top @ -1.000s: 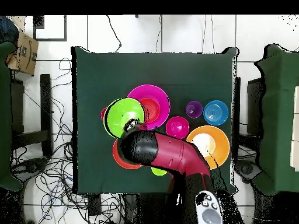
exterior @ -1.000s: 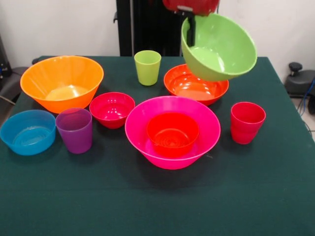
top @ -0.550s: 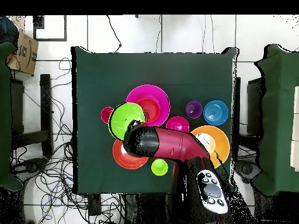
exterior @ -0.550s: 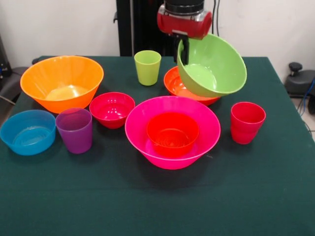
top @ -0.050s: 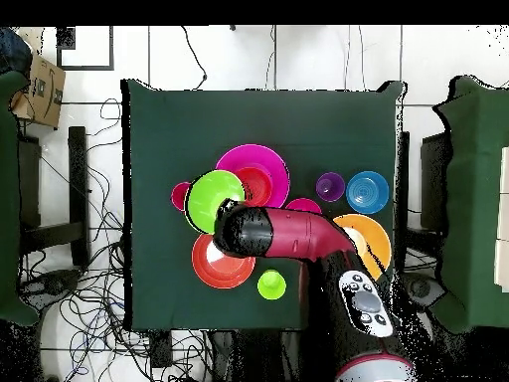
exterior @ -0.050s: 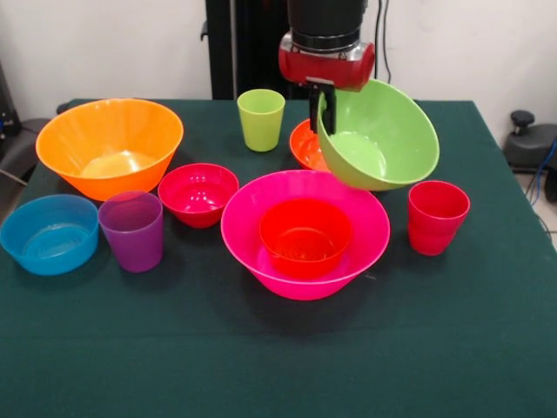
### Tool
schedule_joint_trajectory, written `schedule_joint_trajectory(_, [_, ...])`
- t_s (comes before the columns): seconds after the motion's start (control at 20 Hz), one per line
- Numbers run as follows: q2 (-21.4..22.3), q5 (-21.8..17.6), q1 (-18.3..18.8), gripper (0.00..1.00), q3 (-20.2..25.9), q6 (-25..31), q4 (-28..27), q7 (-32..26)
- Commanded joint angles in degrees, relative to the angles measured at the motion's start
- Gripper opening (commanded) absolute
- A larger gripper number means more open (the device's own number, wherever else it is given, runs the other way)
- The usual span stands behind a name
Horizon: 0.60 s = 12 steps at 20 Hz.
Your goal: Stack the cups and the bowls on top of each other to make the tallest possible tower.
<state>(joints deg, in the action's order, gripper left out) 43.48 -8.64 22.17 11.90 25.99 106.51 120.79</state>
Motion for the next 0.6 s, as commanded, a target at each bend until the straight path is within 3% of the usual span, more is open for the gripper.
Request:
schedule_joint_trajectory(0.05, [-1.32,-4.61,1.79,0.0,7.11,6.55,-7.51,-10.24])
schedule_joint_trajectory(0.6, [-3.73,-6.59,4.32,0.0,10.0,9.12,-11.5,-12.38])
